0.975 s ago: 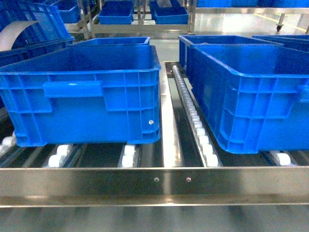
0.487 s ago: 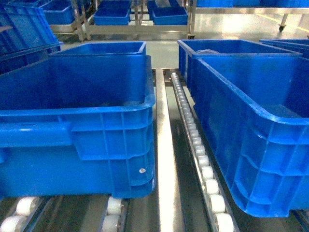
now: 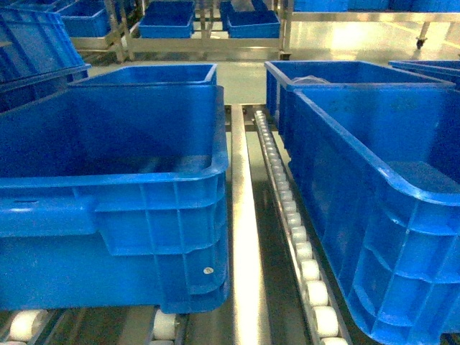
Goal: Sort blue parts and orange caps into right shelf containers
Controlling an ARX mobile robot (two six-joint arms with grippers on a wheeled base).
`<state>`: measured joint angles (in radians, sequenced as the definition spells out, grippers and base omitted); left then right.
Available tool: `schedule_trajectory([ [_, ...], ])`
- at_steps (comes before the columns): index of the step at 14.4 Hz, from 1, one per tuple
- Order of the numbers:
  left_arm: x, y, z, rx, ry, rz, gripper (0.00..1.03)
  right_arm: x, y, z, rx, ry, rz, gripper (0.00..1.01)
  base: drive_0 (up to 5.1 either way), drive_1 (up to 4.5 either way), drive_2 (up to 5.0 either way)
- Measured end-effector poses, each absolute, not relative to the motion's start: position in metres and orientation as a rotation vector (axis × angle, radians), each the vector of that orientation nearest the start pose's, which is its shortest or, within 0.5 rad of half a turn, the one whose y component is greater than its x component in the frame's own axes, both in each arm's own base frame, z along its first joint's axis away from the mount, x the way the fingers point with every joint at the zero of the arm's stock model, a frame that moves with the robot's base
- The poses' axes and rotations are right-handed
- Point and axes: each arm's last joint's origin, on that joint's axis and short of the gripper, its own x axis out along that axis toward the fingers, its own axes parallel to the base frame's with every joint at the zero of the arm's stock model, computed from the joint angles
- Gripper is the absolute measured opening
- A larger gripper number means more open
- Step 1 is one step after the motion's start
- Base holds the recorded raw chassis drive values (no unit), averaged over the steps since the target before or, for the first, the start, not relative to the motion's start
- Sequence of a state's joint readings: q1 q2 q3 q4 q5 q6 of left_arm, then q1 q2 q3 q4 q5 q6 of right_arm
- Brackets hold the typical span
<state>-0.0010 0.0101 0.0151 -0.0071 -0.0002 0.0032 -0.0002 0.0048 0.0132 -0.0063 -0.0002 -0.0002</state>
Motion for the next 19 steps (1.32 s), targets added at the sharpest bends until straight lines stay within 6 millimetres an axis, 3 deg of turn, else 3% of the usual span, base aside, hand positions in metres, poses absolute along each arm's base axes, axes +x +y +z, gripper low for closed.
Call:
schedule_trajectory([
  [16, 0.097, 0.000, 0.167, 0.003, 0.002, -0.001, 0.43, 0.097, 0.000, 0.167, 0.000, -0.002, 0.000, 0.44, 0.0, 0.00, 0.0],
  [19, 0.103, -0.005, 0.178, -0.012, -0.097, 0.075, 0.43, 0.098, 0.001, 0.184, -0.035, -0.173, -0.064, 0.44, 0.0, 0.00, 0.0],
])
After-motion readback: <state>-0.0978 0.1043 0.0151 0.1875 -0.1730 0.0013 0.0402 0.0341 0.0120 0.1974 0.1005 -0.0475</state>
